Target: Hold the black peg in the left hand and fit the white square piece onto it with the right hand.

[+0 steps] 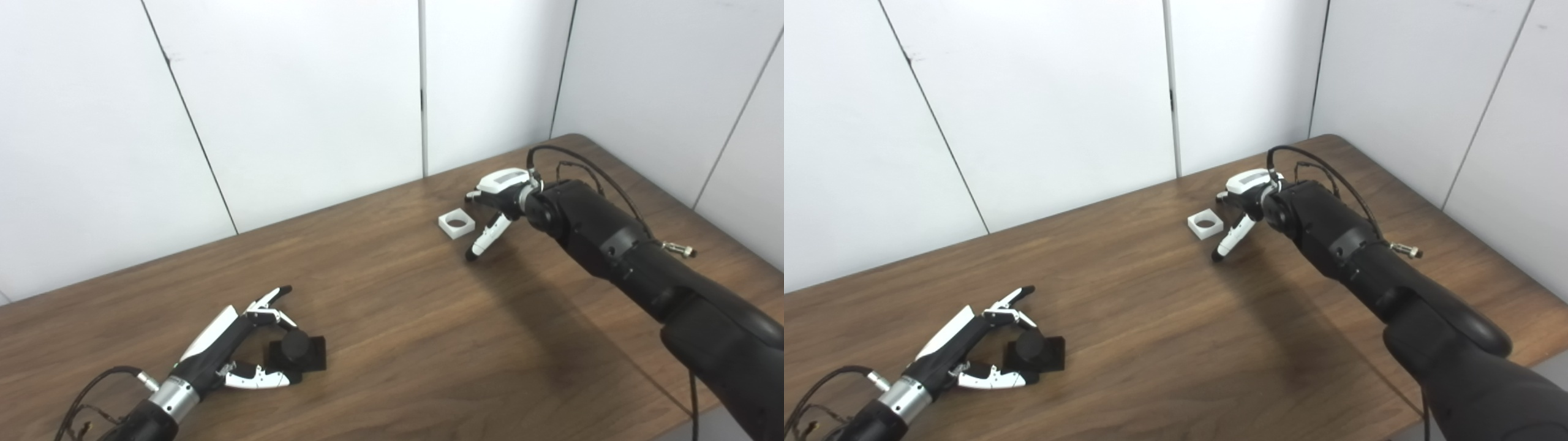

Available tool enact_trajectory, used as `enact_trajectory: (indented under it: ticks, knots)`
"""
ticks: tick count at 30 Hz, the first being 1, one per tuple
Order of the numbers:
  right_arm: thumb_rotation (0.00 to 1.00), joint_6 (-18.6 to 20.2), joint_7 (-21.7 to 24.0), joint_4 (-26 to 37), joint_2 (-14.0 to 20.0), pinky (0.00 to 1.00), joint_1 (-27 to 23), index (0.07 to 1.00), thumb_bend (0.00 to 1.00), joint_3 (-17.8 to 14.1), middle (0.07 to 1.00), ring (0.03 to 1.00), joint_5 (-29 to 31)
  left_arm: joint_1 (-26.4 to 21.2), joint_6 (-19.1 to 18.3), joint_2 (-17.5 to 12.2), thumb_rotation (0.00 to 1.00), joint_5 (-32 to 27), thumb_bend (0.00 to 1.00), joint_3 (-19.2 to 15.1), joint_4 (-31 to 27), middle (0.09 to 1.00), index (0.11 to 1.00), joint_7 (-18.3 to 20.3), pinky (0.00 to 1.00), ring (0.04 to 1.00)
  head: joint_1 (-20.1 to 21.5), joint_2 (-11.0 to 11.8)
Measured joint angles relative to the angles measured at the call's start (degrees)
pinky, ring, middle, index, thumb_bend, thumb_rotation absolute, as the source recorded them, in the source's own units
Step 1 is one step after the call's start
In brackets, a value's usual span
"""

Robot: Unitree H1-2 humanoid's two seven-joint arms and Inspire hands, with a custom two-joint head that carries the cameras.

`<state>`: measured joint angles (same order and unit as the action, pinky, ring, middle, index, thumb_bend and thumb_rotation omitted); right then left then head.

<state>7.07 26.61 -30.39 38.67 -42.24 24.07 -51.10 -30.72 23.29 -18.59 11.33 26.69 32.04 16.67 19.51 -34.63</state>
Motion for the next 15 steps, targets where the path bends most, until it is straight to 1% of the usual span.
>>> enact_trajectory:
  ticks: [4, 8, 15]
  knots:
    - [0.61, -0.64, -1.05, 0.01, 0.01, 1.0, 0.12, 0.895, 0.9, -0.07, 1.0, 1.0, 0.39, 0.05, -0.16, 0.0, 0.08, 0.02, 0.52, -0.01, -0.14, 1.0, 0.49, 0.0, 1.0, 1.0, -0.61, -0.18]
    - [0.6, -1.16, -2.01, 0.0, 0.0, 1.0, 0.21, 0.89, 0.87, -0.05, 1.0, 1.0, 0.76, 0.07, -0.16, 0.0, 0.08, 0.02, 0.52, -0.03, -0.14, 1.0, 0.49, 0.0, 1.0, 1.0, -0.97, -0.35]
    - [0.59, -1.37, -3.22, -1.23, -0.11, 1.0, 0.07, 0.89, 0.85, -0.02, 1.0, 1.0, 1.51, 0.38, -0.25, -0.01, 0.08, 0.03, 0.52, -0.16, -0.45, 1.0, 0.49, 0.0, 1.0, 1.0, -1.76, -0.53]
